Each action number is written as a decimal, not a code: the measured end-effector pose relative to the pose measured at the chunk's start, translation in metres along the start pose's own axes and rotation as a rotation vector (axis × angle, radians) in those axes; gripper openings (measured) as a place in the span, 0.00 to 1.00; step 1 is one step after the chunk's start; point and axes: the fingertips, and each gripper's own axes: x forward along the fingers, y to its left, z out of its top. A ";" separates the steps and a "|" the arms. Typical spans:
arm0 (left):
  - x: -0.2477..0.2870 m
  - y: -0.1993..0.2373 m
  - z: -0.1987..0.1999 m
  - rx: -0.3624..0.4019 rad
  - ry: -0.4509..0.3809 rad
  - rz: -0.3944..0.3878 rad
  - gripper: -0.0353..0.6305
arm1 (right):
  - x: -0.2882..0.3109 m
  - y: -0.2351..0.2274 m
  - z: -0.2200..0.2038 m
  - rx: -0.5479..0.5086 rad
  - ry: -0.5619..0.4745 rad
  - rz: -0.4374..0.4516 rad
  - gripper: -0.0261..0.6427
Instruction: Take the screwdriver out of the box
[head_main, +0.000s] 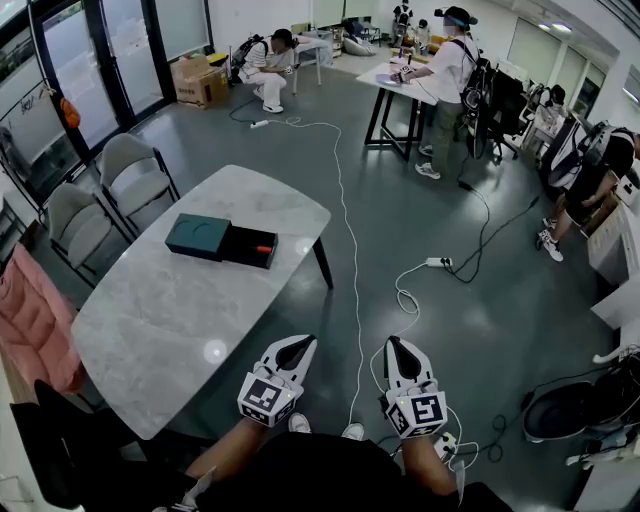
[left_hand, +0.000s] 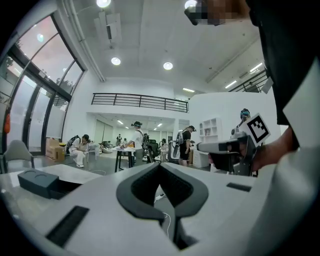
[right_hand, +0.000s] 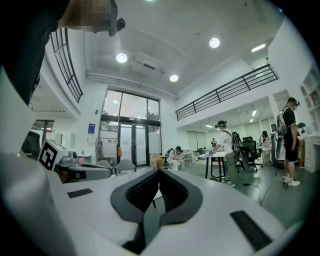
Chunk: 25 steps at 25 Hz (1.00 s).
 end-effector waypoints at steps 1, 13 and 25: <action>-0.002 0.003 0.001 -0.008 -0.007 -0.004 0.06 | 0.003 0.003 -0.001 0.009 -0.005 0.003 0.07; -0.030 0.059 -0.015 0.015 -0.027 0.033 0.06 | 0.045 0.044 -0.021 0.036 0.039 0.009 0.07; -0.003 0.137 -0.017 -0.004 0.017 0.253 0.06 | 0.137 0.022 -0.030 0.031 0.074 0.138 0.07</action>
